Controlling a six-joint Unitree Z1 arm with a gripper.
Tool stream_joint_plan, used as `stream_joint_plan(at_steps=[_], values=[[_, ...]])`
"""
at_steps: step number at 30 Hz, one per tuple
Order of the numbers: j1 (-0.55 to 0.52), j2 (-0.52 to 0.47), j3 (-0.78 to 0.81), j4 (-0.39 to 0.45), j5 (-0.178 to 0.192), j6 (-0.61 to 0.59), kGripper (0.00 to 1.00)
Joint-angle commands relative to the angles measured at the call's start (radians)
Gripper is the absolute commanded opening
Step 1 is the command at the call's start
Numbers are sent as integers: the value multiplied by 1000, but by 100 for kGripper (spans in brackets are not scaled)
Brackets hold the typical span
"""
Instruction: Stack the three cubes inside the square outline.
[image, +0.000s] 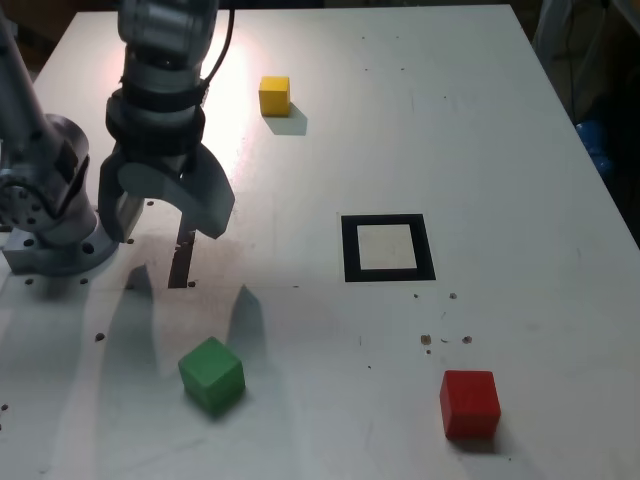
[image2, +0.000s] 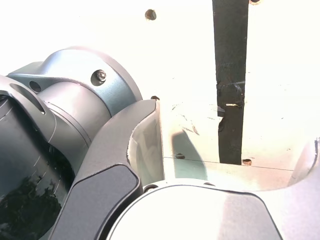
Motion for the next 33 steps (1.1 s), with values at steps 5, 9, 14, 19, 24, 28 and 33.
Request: stream_joint_plan(at_steps=[5,9,14,19,24,28,33], values=[[-2,-8,-4,4,2,-2,99],[-2,-9,-3,6,2,-2,99],[-2,-11,-3,11,2,-2,99],[-2,-18,-11,17,2,-2,99],[-17,-12,-45,32,5,-9,99],[-56,14,-96,50,6,-29,99],[-112,62,-179,80,5,-64,99]])
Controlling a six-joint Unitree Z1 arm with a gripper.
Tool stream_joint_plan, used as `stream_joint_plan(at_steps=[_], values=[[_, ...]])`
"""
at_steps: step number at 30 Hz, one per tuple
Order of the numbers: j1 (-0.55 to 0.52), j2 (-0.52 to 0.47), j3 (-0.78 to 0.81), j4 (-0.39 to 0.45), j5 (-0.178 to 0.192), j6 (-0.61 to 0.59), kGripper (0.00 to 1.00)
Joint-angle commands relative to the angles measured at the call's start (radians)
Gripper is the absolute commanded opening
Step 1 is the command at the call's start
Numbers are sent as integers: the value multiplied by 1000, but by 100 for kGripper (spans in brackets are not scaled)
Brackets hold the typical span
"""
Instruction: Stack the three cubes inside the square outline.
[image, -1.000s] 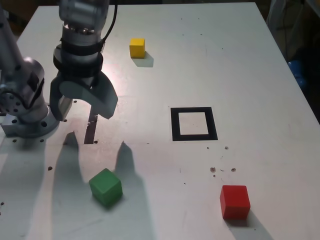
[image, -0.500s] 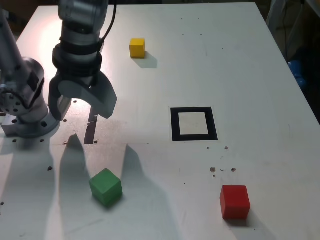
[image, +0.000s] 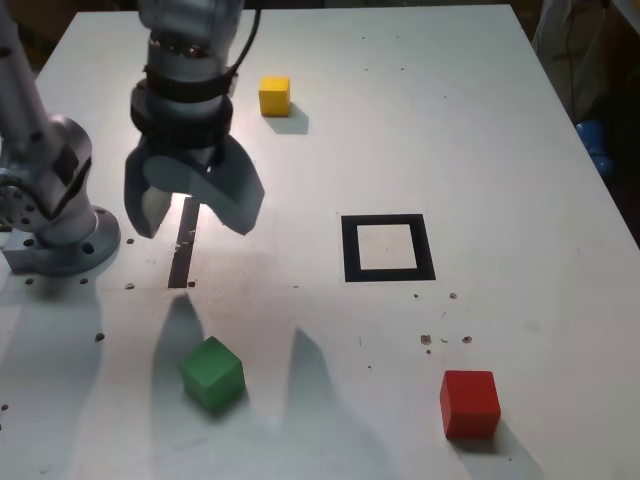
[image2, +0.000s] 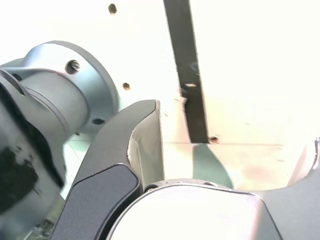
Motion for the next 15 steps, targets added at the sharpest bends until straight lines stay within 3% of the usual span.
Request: stream_joint_plan(at_steps=[1,15], values=[[-23,23,-41,12,1,-19,99],[-106,164,-303,102,-18,-115,99]])
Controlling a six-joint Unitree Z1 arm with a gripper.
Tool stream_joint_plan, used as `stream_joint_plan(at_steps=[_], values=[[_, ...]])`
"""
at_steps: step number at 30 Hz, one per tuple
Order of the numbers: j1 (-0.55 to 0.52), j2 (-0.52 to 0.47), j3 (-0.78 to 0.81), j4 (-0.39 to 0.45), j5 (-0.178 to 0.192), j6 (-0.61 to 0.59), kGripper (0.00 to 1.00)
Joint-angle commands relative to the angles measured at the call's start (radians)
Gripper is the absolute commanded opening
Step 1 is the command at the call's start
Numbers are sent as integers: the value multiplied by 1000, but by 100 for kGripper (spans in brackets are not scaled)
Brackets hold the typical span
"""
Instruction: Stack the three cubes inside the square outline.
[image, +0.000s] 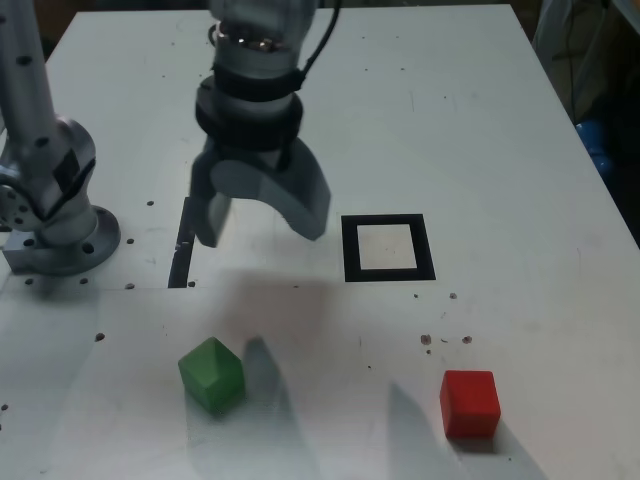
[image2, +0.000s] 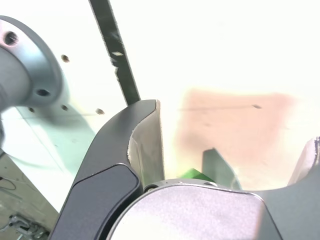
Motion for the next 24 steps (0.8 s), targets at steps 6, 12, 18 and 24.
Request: stream_joint_plan(at_steps=[6,12,18,24], values=[[-77,101,-188,87,-2,-65,99],[-129,196,-365,161,-17,-103,99],[-171,288,-527,224,-30,-143,99],[-209,392,-689,272,-49,-177,99]])
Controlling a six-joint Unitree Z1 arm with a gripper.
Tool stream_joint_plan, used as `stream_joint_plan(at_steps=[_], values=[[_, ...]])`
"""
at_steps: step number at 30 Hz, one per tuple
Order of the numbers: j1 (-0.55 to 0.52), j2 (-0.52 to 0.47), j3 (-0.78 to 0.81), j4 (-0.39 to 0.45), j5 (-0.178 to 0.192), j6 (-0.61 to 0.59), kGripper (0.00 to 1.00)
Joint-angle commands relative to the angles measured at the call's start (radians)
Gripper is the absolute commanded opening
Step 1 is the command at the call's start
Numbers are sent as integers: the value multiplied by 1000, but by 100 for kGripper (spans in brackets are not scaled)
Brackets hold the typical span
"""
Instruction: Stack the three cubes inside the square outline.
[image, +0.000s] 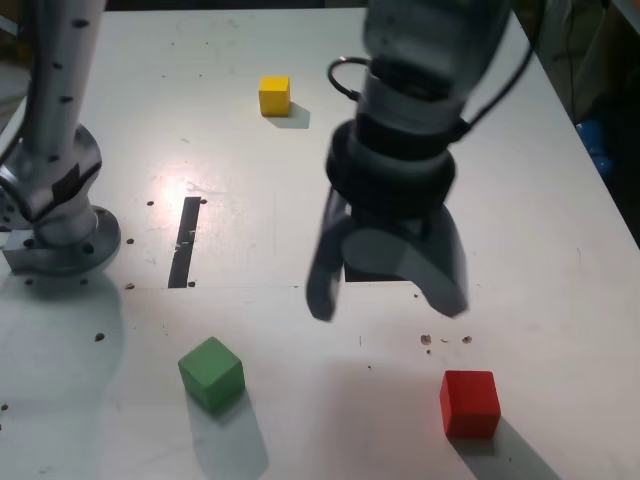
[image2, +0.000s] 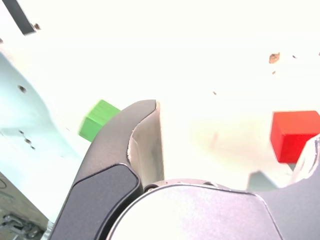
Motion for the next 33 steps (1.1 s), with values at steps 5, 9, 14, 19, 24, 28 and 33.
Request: stream_joint_plan(at_steps=[5,9,14,19,24,28,33], values=[[-26,102,-127,27,-19,-16,99],[-29,161,-194,41,-30,-17,99],[-29,220,-255,55,-37,-16,98],[-27,285,-324,69,-52,-13,96],[-25,350,-402,90,-64,-8,93],[-20,392,-458,111,-73,-3,88],[-9,410,-471,120,-78,2,66]])
